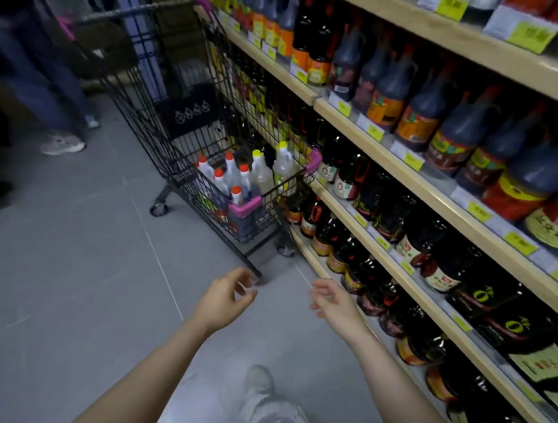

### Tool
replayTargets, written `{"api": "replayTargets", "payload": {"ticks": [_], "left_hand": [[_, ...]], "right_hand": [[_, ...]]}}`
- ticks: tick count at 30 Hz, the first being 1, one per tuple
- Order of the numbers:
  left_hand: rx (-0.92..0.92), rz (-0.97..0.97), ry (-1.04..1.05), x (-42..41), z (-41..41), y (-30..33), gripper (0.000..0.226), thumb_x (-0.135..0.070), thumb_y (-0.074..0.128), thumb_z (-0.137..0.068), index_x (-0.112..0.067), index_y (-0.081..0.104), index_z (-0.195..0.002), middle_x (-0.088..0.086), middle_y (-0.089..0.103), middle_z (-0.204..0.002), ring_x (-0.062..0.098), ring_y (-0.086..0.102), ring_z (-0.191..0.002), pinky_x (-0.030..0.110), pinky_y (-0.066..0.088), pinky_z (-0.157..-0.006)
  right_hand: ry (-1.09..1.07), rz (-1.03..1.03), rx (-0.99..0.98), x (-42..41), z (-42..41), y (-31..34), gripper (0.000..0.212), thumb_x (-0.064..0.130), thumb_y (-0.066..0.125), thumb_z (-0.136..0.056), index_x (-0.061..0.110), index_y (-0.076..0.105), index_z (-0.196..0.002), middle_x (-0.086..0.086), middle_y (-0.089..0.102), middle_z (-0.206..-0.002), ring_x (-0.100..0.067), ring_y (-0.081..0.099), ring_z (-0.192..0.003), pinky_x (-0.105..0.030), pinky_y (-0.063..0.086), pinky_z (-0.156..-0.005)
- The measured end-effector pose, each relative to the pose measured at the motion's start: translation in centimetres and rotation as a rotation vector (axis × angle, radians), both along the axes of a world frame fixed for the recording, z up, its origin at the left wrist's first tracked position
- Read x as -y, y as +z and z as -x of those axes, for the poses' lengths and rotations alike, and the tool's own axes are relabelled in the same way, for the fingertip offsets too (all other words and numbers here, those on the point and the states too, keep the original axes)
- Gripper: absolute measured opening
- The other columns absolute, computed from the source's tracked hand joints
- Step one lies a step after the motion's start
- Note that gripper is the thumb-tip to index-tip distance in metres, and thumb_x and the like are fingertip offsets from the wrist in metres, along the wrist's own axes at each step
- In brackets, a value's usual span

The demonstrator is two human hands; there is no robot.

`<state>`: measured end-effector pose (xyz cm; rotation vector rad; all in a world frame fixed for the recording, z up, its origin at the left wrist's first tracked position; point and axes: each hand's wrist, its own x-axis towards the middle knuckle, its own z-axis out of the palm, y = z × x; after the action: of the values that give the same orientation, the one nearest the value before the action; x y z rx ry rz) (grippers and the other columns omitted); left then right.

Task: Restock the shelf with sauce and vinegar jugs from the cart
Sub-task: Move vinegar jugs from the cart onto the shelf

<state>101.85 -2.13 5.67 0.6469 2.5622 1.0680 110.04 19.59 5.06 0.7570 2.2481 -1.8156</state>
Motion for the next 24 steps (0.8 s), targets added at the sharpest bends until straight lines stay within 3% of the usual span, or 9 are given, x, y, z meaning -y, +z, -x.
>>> {"api": "replayTargets", "payload": {"ticks": [4, 7, 10, 12, 15, 17, 21, 24], "left_hand": [[-0.011, 0.006, 0.056, 0.9, 7.8, 1.2, 0.026, -0.024, 0.06, -0.088, -0.015, 0.057, -0.113, -0.002, 0.063, -0.094, 0.014, 0.059, -0.082, 0.033, 0.05, -0.079], [-0.023, 0.004, 0.105, 2.1, 12.5, 1.6, 0.027, -0.02, 0.061, -0.087, -0.013, 0.058, -0.112, 0.0, 0.063, -0.092, 0.015, 0.06, -0.08, 0.033, 0.05, -0.078], [-0.023, -0.009, 0.133, 3.4, 16.7, 1.2, 0.025, -0.018, 0.061, -0.087, -0.012, 0.058, -0.111, -0.001, 0.063, -0.091, 0.013, 0.06, -0.081, 0.019, 0.045, -0.074], [-0.022, -0.029, 0.149, 4.3, 19.9, 0.7, 0.023, -0.016, 0.062, -0.086, -0.013, 0.059, -0.109, -0.003, 0.063, -0.089, 0.009, 0.059, -0.079, 0.007, 0.04, -0.069], [-0.014, -0.058, 0.135, 6.0, 25.0, -0.1, 0.02, -0.015, 0.062, -0.085, -0.014, 0.061, -0.104, -0.013, 0.06, -0.084, -0.001, 0.057, -0.079, 0.002, 0.037, -0.067], [-0.021, -0.067, 0.089, 7.5, 28.8, -0.3, 0.021, -0.02, 0.061, -0.082, -0.013, 0.061, -0.102, -0.015, 0.059, -0.082, -0.007, 0.055, -0.081, 0.002, 0.038, -0.067], [-0.037, -0.068, 0.029, 11.8, 37.3, -0.3, 0.019, -0.02, 0.062, -0.082, -0.015, 0.06, -0.101, -0.004, 0.063, -0.084, -0.002, 0.054, -0.086, 0.006, 0.039, -0.068], [-0.042, -0.077, 0.001, 14.5, 43.3, 0.3, 0.018, -0.018, 0.065, -0.082, -0.024, 0.057, -0.097, -0.01, 0.062, -0.083, -0.007, 0.055, -0.085, 0.005, 0.04, -0.066]], "right_hand": [[0.051, 0.018, 0.013, 0.9, 8.3, 0.4, 0.018, 0.013, 0.054, -0.091, 0.03, 0.055, -0.089, -0.003, 0.06, -0.095, -0.018, 0.061, -0.078, -0.032, 0.048, -0.072], [0.081, 0.025, 0.011, 1.9, 13.9, 1.2, 0.015, 0.012, 0.054, -0.092, 0.027, 0.056, -0.09, 0.001, 0.06, -0.09, -0.014, 0.06, -0.076, -0.027, 0.047, -0.07], [0.098, 0.063, -0.01, 3.1, 18.9, 1.4, 0.011, 0.01, 0.054, -0.092, 0.017, 0.057, -0.099, 0.004, 0.059, -0.087, -0.008, 0.058, -0.071, -0.014, 0.047, -0.06], [0.09, 0.084, -0.014, 4.1, 22.0, 1.1, 0.012, 0.009, 0.054, -0.092, 0.014, 0.057, -0.102, 0.001, 0.06, -0.088, -0.006, 0.057, -0.069, -0.011, 0.047, -0.057], [0.04, 0.104, -0.023, 6.1, 26.7, 0.4, 0.012, 0.008, 0.056, -0.091, 0.012, 0.058, -0.102, 0.0, 0.061, -0.086, -0.006, 0.057, -0.066, -0.009, 0.046, -0.054], [-0.018, 0.119, -0.031, 7.6, 29.9, -0.1, 0.011, 0.006, 0.056, -0.09, 0.013, 0.058, -0.098, 0.0, 0.062, -0.082, -0.005, 0.059, -0.064, -0.009, 0.045, -0.052], [-0.148, 0.142, -0.027, 11.4, 36.2, -0.8, 0.01, 0.002, 0.056, -0.089, 0.011, 0.058, -0.093, -0.004, 0.06, -0.078, -0.012, 0.055, -0.063, -0.012, 0.043, -0.05], [-0.199, 0.103, -0.013, 14.0, 40.1, -0.8, 0.012, 0.002, 0.056, -0.089, 0.014, 0.058, -0.089, -0.001, 0.059, -0.077, -0.011, 0.053, -0.066, -0.019, 0.042, -0.06]]}}
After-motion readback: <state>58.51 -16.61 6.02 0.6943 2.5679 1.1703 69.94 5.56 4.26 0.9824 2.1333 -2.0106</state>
